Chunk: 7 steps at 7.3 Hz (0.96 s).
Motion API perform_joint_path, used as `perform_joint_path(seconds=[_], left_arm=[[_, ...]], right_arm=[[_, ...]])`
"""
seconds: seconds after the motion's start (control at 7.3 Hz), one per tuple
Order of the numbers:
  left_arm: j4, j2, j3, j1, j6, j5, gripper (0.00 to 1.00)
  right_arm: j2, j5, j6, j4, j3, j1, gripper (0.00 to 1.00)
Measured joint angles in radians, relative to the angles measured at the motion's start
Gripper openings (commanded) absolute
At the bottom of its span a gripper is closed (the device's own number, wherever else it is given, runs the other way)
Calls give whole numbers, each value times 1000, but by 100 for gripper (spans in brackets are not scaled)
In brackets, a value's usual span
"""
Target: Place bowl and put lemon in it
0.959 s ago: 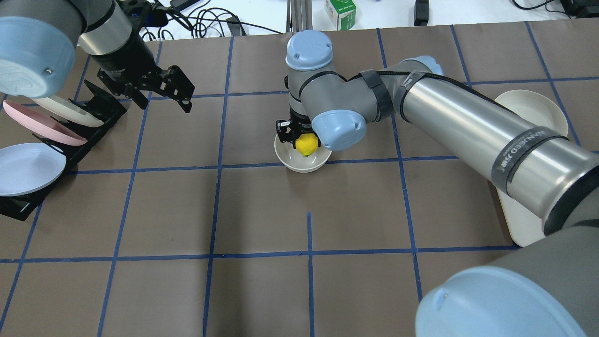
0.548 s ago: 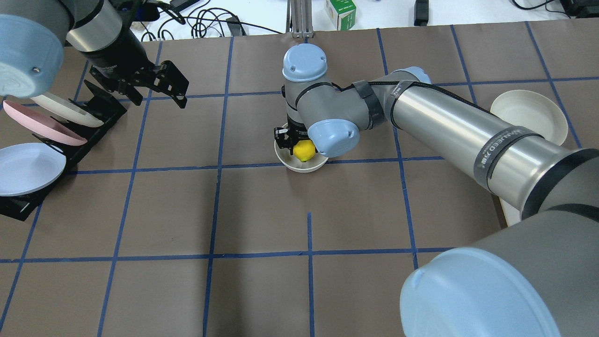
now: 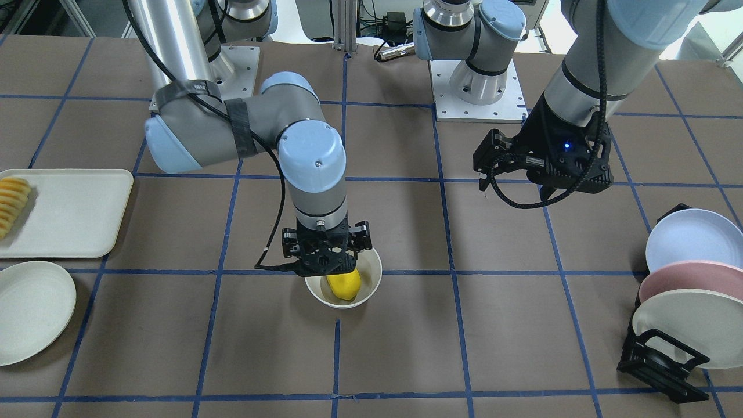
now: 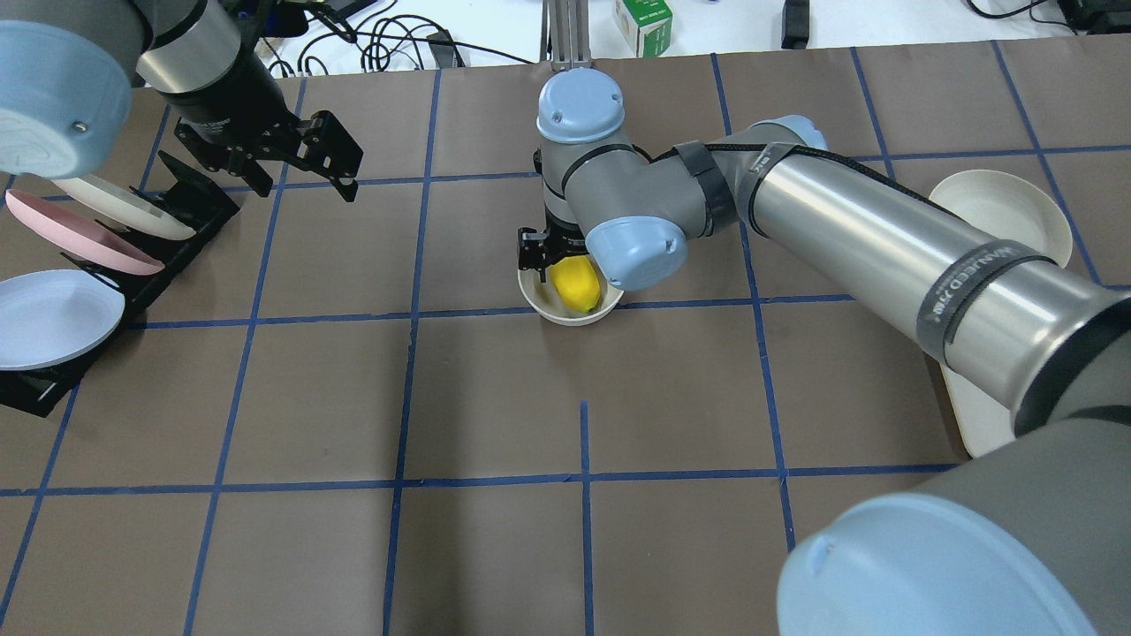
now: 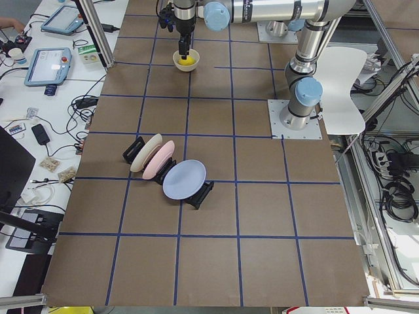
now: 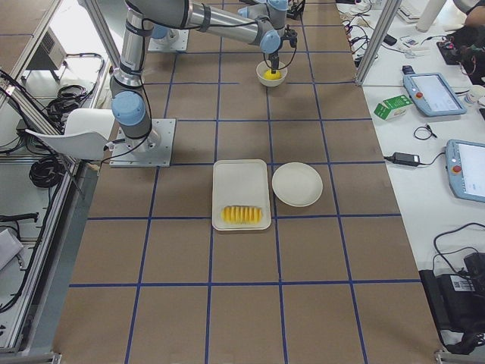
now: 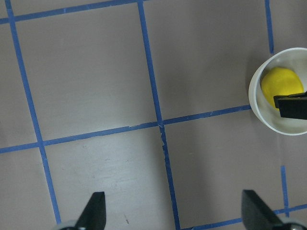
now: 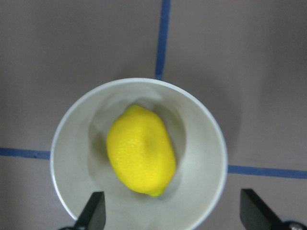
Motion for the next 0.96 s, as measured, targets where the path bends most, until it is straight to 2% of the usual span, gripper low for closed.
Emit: perform_joint_path(seconds=[0.41,0.55,0.96], left_arm=[[-4,1,8,-1,-5,1,100],[-4,4,8,-1,-5,1,100],[-4,8,5,-2,-5,2,100]], right_arm=[[-287,-21,-42,289,-4,-199,100],[-352,-20,-50,364,-3,-232,100],[-395,-8,-48,472,-17,-250,100]])
